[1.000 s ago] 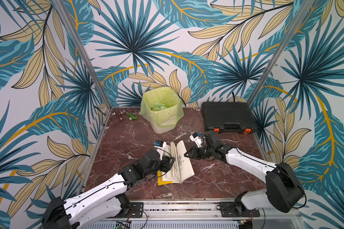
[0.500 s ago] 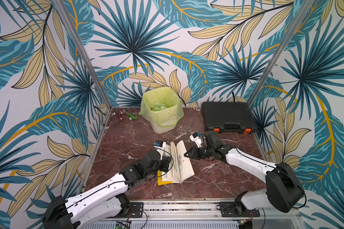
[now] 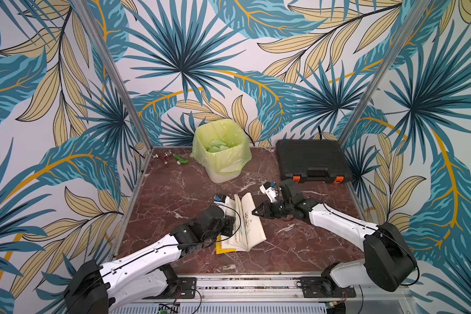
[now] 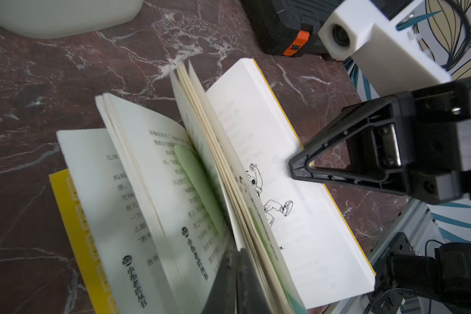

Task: Peel off the used sticky note
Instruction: Turn the page of the book at the center of the board.

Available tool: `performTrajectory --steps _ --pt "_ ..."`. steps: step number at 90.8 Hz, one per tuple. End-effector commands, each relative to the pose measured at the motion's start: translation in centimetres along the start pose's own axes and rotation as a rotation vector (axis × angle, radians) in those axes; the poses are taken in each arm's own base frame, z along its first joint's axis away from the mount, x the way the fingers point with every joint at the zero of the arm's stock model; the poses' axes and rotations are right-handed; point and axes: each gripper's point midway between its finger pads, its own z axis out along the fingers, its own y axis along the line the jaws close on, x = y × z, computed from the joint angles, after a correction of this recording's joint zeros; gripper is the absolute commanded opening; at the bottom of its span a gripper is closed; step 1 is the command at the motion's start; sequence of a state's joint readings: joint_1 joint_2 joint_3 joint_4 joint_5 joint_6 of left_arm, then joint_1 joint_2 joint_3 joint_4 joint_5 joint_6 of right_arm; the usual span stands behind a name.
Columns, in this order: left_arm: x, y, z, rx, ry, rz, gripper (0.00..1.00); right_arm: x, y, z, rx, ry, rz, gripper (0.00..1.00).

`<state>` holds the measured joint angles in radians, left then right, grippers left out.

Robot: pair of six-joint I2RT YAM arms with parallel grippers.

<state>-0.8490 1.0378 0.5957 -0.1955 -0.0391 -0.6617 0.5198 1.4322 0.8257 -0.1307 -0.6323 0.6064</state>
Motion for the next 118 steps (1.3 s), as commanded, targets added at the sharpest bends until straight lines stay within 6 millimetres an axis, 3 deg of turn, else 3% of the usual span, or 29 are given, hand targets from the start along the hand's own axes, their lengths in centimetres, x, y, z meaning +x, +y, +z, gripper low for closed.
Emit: performTrajectory --steps 1,35,67,97,108,118 --pt "-0.3 -0.6 0.6 0.026 0.003 0.001 0.07 1.4 -1.8 0.4 0.052 0.024 0.029 0.00" --pt "1.2 -2.7 3.9 0.067 0.127 0.038 0.09 1.8 -3.4 -0.4 0.104 -0.009 0.067 0.00" --pt "1.9 -3.2 5.4 0.095 0.137 0.033 0.26 1.7 -4.3 -1.4 0.131 -0.045 0.087 0.03" --pt "3.3 -4.9 8.2 0.134 0.193 0.060 0.30 1.6 -5.6 -3.4 0.167 -0.101 0.125 0.22" --pt "3.9 -5.1 9.0 0.130 0.215 0.071 0.30 1.3 -5.9 -5.4 0.225 -0.133 0.115 0.32" --pt "4.5 -4.9 9.6 0.120 0.239 0.073 0.30 0.2 -4.8 -7.6 0.254 -0.199 0.060 0.40"
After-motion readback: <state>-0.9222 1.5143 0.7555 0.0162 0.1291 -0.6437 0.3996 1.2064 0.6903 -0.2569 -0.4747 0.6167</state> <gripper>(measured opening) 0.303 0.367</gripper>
